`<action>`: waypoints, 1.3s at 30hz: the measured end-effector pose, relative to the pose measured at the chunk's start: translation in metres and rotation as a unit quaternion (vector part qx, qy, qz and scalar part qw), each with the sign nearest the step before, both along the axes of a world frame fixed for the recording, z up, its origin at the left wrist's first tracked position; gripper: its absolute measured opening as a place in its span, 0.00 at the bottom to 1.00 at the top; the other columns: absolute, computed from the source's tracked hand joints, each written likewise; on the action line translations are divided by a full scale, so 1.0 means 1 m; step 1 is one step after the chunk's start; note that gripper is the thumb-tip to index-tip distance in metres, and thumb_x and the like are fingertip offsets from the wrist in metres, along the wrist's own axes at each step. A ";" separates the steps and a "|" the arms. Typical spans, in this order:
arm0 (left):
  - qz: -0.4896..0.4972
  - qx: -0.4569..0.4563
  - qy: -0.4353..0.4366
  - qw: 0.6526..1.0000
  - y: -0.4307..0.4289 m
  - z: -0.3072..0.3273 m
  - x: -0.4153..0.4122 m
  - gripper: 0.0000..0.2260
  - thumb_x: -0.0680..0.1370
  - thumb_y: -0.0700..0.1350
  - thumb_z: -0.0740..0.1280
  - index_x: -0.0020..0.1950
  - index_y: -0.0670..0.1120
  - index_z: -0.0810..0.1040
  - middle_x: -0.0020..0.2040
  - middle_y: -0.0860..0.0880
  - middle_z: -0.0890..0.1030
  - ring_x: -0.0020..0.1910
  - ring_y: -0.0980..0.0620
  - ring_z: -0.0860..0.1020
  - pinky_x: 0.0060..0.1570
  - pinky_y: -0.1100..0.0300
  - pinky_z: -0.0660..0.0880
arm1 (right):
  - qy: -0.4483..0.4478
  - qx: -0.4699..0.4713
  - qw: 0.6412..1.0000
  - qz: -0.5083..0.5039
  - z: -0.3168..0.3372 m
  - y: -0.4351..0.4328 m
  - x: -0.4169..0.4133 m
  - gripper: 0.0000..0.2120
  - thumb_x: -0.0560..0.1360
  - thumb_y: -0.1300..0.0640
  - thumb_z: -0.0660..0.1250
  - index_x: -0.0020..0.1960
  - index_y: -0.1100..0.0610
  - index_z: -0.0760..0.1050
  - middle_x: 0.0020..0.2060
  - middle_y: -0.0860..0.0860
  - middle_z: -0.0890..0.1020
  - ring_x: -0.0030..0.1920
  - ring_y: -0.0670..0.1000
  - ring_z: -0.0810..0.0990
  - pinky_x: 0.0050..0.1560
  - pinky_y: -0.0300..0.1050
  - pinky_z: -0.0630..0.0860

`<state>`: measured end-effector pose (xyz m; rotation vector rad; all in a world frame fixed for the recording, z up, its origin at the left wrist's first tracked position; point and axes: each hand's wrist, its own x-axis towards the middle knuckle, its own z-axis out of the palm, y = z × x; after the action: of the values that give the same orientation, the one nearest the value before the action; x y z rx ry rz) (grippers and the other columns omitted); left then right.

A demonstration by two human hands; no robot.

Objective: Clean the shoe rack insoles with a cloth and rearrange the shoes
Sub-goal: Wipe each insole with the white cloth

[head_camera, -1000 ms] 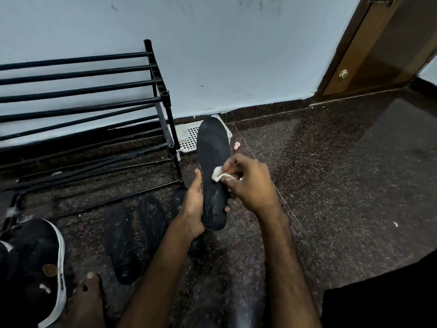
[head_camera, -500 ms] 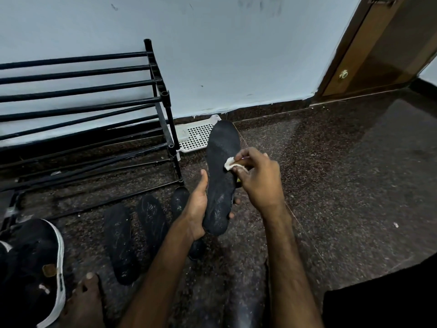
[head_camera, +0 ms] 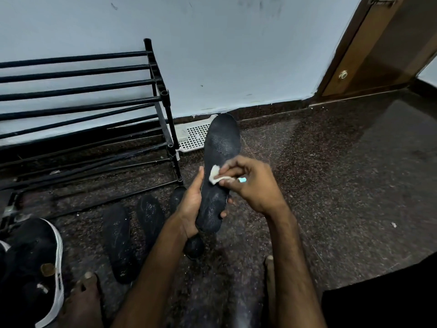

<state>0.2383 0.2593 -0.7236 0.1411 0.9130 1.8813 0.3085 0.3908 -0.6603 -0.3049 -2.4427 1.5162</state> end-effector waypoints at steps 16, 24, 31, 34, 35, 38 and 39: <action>-0.013 -0.018 0.006 1.000 -0.003 0.006 0.009 0.28 0.81 0.63 0.53 0.55 0.44 0.84 0.45 0.40 0.81 0.32 0.46 0.79 0.24 0.59 0.73 | 0.063 0.004 0.987 -0.150 -0.020 0.013 -0.001 0.10 0.71 0.68 0.74 0.47 0.56 0.80 0.42 0.47 0.86 0.43 0.44 0.85 0.40 0.45 0.84; -0.008 -0.051 0.015 0.999 -0.007 0.001 0.003 0.28 0.80 0.65 0.55 0.57 0.44 0.83 0.45 0.40 0.81 0.34 0.45 0.79 0.27 0.56 0.77 | -0.008 0.018 0.999 -0.026 -0.014 0.011 0.002 0.09 0.70 0.67 0.76 0.46 0.56 0.81 0.38 0.47 0.86 0.42 0.45 0.85 0.49 0.50 0.83; -0.005 -0.049 -0.007 0.999 -0.001 0.004 0.006 0.29 0.80 0.65 0.54 0.51 0.42 0.84 0.39 0.41 0.82 0.31 0.46 0.80 0.25 0.57 0.77 | 0.033 0.068 0.997 -0.027 -0.008 -0.002 -0.008 0.10 0.70 0.67 0.74 0.46 0.55 0.81 0.42 0.46 0.86 0.42 0.42 0.84 0.48 0.39 0.80; 0.040 -0.064 -0.019 0.997 0.001 0.001 0.000 0.30 0.81 0.65 0.53 0.51 0.42 0.83 0.40 0.42 0.83 0.30 0.48 0.80 0.26 0.58 0.77 | -0.031 0.040 0.995 0.090 -0.009 -0.013 -0.006 0.07 0.69 0.67 0.75 0.45 0.58 0.83 0.40 0.48 0.87 0.41 0.45 0.85 0.47 0.43 0.82; 0.053 -0.075 -0.018 0.996 0.002 -0.001 -0.002 0.29 0.81 0.64 0.53 0.52 0.42 0.82 0.39 0.43 0.83 0.29 0.48 0.80 0.26 0.58 0.77 | -0.025 0.051 0.996 0.070 -0.013 -0.012 -0.007 0.07 0.70 0.66 0.75 0.44 0.55 0.83 0.39 0.47 0.86 0.42 0.44 0.85 0.53 0.49 0.81; 0.072 -0.095 -0.007 0.993 0.008 -0.001 -0.001 0.27 0.82 0.62 0.52 0.49 0.45 0.83 0.36 0.44 0.83 0.29 0.48 0.80 0.27 0.57 0.77 | 0.030 0.207 0.974 -0.090 -0.024 -0.010 -0.017 0.08 0.71 0.61 0.73 0.44 0.48 0.80 0.40 0.41 0.85 0.43 0.41 0.82 0.75 0.54 0.56; 0.074 -0.092 -0.006 0.993 0.011 0.000 0.001 0.27 0.83 0.61 0.52 0.46 0.46 0.85 0.36 0.44 0.83 0.31 0.49 0.80 0.30 0.56 0.78 | 0.043 0.231 0.964 -0.127 -0.024 -0.013 -0.020 0.09 0.71 0.61 0.73 0.45 0.48 0.80 0.40 0.41 0.85 0.43 0.42 0.82 0.77 0.53 0.52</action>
<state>0.2396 0.2700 -0.7234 -0.0503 1.1079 1.9188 0.2889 0.3780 -0.6841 -0.4261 -2.4802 0.8087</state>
